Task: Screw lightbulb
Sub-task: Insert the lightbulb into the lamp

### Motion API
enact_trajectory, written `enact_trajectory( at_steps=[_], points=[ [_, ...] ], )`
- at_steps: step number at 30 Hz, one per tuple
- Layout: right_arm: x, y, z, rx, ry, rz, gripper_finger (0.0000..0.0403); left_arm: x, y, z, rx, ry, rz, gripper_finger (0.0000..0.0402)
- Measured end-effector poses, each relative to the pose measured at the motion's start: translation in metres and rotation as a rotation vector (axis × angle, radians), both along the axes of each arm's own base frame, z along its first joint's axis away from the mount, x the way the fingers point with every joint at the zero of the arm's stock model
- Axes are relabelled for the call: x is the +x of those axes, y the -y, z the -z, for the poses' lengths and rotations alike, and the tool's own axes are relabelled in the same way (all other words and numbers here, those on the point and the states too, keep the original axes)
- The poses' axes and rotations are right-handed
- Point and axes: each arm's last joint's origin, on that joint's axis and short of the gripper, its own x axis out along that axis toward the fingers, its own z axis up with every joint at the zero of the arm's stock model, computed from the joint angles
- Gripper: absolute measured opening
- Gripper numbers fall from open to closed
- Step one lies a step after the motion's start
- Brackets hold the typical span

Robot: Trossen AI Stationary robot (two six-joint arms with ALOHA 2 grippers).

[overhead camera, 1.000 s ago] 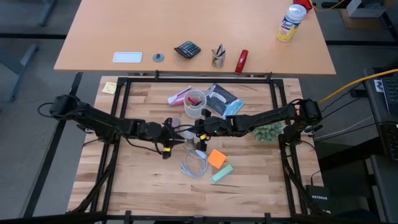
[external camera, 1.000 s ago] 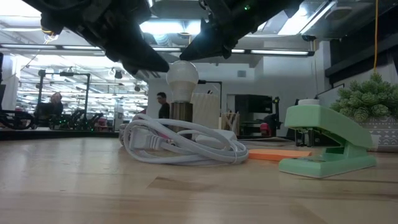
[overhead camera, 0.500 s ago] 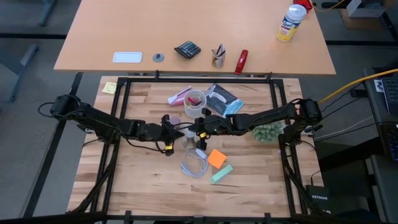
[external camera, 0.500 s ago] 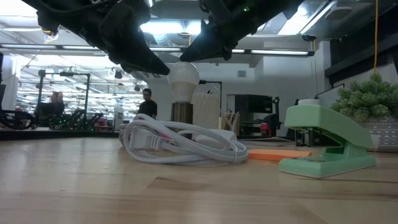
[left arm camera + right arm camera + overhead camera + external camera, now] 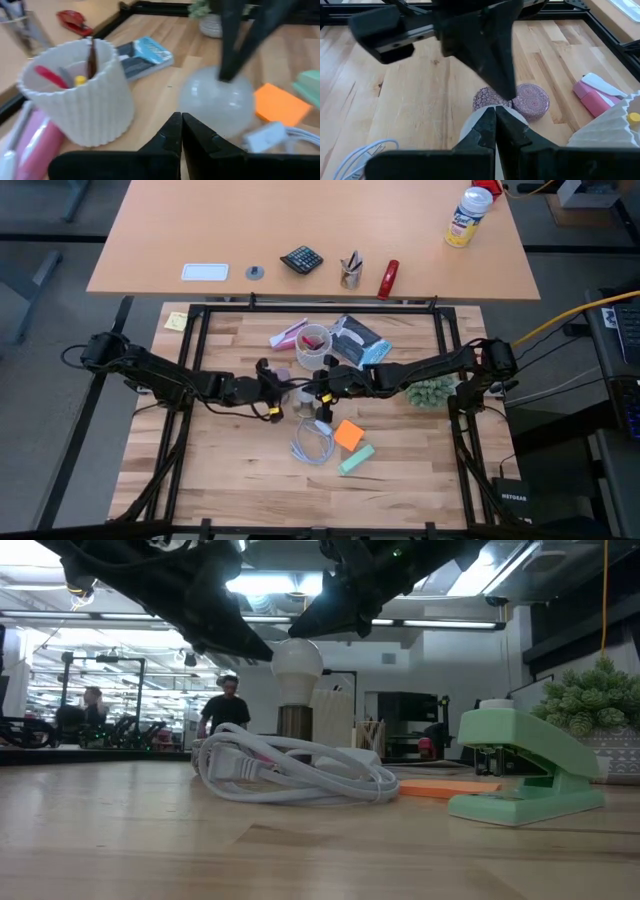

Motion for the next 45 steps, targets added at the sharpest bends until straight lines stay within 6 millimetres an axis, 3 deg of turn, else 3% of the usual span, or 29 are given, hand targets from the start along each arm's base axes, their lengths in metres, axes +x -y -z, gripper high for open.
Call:
enact_trajectory(
  at_steps=[9, 19, 28, 45],
  points=[
    [0.0, 0.001, 0.0, -0.017, -0.001, 0.027, 0.0007, -0.004, 0.001, -0.008, 0.035, 0.023, -0.01, 0.0001],
    [0.0, 0.002, 0.0, -0.037, 0.002, 0.058, 0.0007, -0.004, 0.02, -0.005, -0.099, 0.008, 0.227, 0.0003],
    [0.0, 0.002, 0.0, -0.037, 0.002, 0.059, 0.0007, 0.01, 0.024, 0.014, -0.101, -0.003, 0.22, 0.0002],
    [0.0, 0.002, 0.0, -0.031, -0.003, 0.05, 0.0007, 0.009, 0.018, 0.014, -0.03, 0.019, 0.024, 0.0001]
  ],
)
